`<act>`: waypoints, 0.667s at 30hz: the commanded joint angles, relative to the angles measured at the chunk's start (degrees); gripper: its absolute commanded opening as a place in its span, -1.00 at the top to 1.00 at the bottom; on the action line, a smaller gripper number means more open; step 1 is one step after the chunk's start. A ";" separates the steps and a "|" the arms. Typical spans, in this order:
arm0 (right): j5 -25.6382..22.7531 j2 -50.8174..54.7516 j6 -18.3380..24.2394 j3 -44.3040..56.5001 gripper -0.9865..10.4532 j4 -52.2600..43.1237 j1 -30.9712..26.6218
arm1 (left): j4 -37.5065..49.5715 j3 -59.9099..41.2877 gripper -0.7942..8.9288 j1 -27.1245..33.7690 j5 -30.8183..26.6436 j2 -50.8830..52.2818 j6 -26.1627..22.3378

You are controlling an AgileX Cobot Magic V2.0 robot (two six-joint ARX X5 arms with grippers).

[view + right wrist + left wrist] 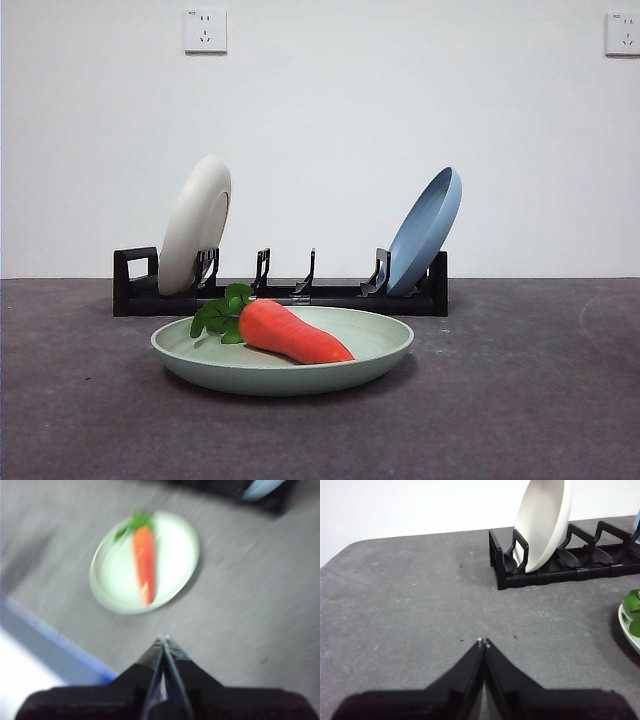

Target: Take the green plate from the plate rack,put the plate on the table,take the carrot from the table,put the carrot in the plate

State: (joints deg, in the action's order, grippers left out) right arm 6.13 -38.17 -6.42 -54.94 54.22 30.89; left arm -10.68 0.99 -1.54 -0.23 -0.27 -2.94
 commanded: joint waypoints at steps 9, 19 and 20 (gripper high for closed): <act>-0.28 19.61 4.57 13.40 0.83 -24.44 -22.45 | 0.20 -0.79 0.84 0.17 0.37 0.17 0.37; -0.50 34.25 -0.44 40.70 0.83 -43.63 -28.94 | 0.20 -0.79 0.84 0.17 0.37 0.17 0.37; -0.55 35.32 -0.70 42.51 0.83 -44.26 -29.11 | 0.20 -0.79 0.84 0.17 0.37 0.17 0.37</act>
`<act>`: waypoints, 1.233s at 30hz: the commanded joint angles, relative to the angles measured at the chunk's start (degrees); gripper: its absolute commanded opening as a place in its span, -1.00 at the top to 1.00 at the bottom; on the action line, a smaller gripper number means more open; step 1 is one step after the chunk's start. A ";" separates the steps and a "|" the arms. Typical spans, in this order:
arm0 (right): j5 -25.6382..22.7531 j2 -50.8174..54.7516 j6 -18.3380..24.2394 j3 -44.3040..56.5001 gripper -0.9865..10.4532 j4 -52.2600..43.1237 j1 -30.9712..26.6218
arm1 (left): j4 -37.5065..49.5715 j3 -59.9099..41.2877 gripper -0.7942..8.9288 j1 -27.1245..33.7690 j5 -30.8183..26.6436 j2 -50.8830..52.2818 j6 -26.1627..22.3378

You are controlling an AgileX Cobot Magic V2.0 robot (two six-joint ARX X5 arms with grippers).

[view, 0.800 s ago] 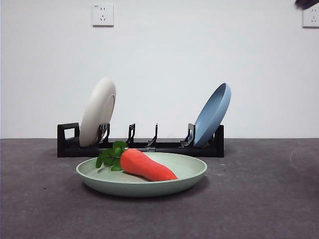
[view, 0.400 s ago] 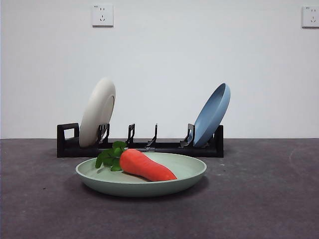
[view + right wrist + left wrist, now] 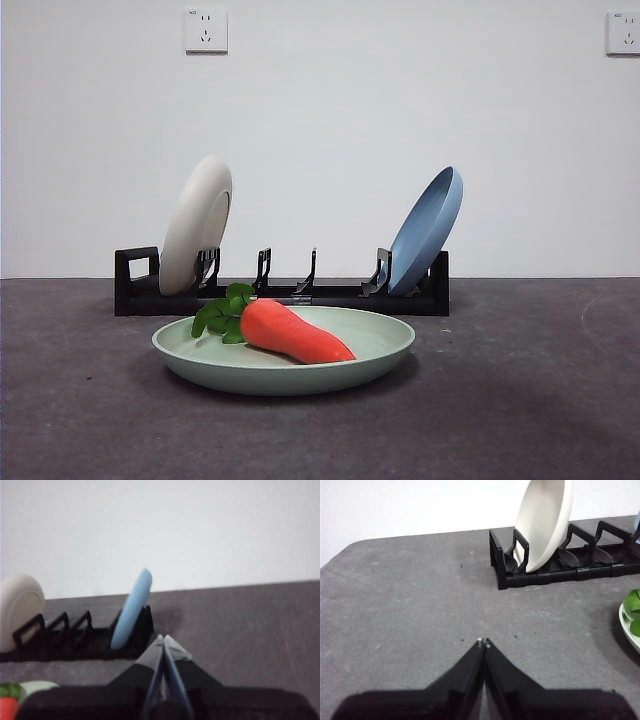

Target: Take the green plate from the plate rack,put the plate on the table,take the carrot from the table,put the carrot in the plate

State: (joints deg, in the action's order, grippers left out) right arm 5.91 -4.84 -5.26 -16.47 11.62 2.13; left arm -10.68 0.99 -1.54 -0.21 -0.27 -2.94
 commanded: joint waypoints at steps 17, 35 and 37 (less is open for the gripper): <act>-0.28 4.76 -3.43 16.15 0.83 -1.42 -0.63 | 0.20 -0.79 0.84 0.15 0.35 0.17 0.37; -0.33 4.74 -3.76 16.15 0.83 -1.53 -0.61 | 0.20 -0.79 0.84 0.15 0.35 0.15 0.37; -0.33 4.74 -3.76 16.15 0.83 -1.53 -0.61 | 0.20 -0.79 0.84 0.15 0.35 0.17 0.35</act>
